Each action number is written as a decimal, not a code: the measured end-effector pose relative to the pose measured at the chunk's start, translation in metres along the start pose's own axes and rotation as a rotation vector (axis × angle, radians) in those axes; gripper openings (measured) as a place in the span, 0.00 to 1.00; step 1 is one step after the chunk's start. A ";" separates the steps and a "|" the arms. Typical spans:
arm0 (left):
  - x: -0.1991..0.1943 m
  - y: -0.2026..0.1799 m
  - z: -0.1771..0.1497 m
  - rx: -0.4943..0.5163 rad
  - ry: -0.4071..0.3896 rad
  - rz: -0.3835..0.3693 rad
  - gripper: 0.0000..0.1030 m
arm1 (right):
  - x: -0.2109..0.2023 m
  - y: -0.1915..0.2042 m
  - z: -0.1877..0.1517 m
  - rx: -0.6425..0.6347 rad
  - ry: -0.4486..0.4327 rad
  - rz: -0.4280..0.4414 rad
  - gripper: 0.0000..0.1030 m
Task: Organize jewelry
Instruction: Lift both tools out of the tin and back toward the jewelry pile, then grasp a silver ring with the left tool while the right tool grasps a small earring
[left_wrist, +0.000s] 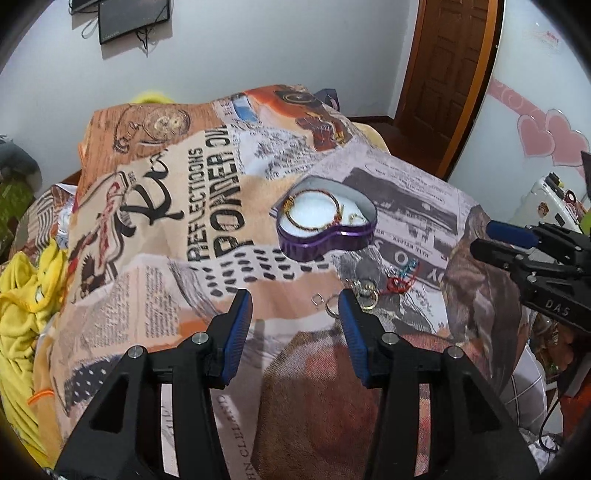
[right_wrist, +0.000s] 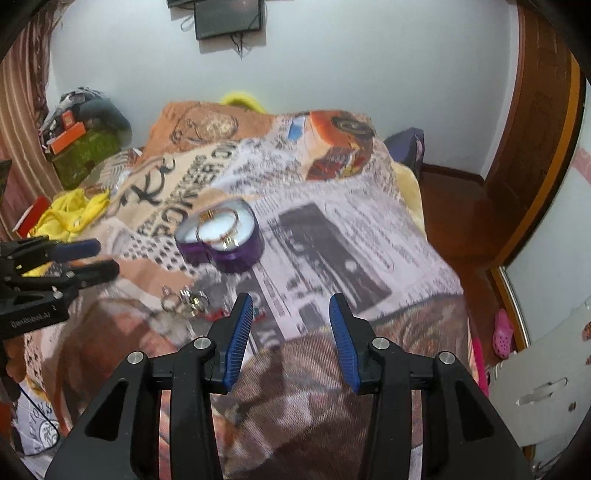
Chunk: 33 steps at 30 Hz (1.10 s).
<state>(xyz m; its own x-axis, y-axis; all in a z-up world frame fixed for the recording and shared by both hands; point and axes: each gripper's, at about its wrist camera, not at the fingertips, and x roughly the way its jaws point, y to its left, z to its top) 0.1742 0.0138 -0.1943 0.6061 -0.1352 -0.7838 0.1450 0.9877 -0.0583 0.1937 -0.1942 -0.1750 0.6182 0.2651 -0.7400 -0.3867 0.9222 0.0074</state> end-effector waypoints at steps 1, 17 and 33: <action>0.002 -0.001 -0.001 0.001 0.006 -0.004 0.46 | 0.002 -0.001 -0.002 0.000 0.010 0.001 0.38; 0.040 -0.017 -0.012 0.016 0.090 -0.080 0.46 | 0.031 0.011 -0.007 -0.019 0.066 0.070 0.38; 0.064 -0.021 -0.006 0.009 0.112 -0.133 0.32 | 0.050 0.014 0.003 -0.011 0.063 0.114 0.38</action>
<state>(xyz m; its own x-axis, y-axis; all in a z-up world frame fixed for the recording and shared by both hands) 0.2052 -0.0148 -0.2465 0.4901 -0.2551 -0.8335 0.2258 0.9607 -0.1612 0.2209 -0.1672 -0.2100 0.5257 0.3494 -0.7756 -0.4594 0.8840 0.0868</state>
